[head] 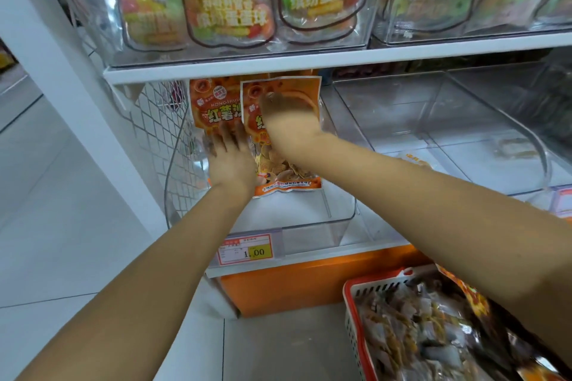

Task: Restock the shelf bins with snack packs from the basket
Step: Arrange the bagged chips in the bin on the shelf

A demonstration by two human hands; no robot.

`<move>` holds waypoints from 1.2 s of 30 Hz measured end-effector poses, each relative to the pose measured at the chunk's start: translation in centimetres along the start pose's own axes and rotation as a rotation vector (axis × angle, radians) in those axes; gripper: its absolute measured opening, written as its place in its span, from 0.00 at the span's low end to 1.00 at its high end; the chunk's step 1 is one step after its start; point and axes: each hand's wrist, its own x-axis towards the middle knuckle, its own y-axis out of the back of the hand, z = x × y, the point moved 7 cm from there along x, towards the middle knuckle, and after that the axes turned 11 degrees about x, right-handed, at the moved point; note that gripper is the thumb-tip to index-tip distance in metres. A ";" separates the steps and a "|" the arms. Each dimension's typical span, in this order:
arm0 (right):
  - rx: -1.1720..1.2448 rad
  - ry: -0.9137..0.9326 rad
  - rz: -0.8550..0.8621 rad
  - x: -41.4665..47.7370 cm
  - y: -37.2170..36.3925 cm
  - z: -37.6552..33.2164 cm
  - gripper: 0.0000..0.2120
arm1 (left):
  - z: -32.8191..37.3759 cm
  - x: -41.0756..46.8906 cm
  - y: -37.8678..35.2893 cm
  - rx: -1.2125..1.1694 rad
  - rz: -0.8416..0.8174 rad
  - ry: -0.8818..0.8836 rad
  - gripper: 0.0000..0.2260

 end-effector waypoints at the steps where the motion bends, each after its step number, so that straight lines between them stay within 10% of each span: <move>1: -0.022 0.017 -0.084 -1.1 -1.3 0.2 0.12 | -0.1 0.2 -0.2 -0.007 0.012 0.001 0.54; 8: 0.065 -0.037 -0.551 -4.4 -9.0 -0.1 0.09 | -0.3 -0.6 0.8 -0.026 0.063 -0.002 0.42; 24: 0.143 -0.337 -0.561 -1.9 -9.5 1.2 0.19 | 0.2 -0.4 -0.6 -0.114 -0.195 0.008 0.19; 33: 0.291 -0.089 -0.231 -5.4 -2.6 1.5 0.09 | 1.5 -0.4 0.5 -0.326 -0.060 -0.028 0.27; 36: 0.376 0.037 -0.157 -9.9 1.2 1.8 0.18 | 2.2 -0.8 -0.3 -0.435 -0.137 -0.047 0.16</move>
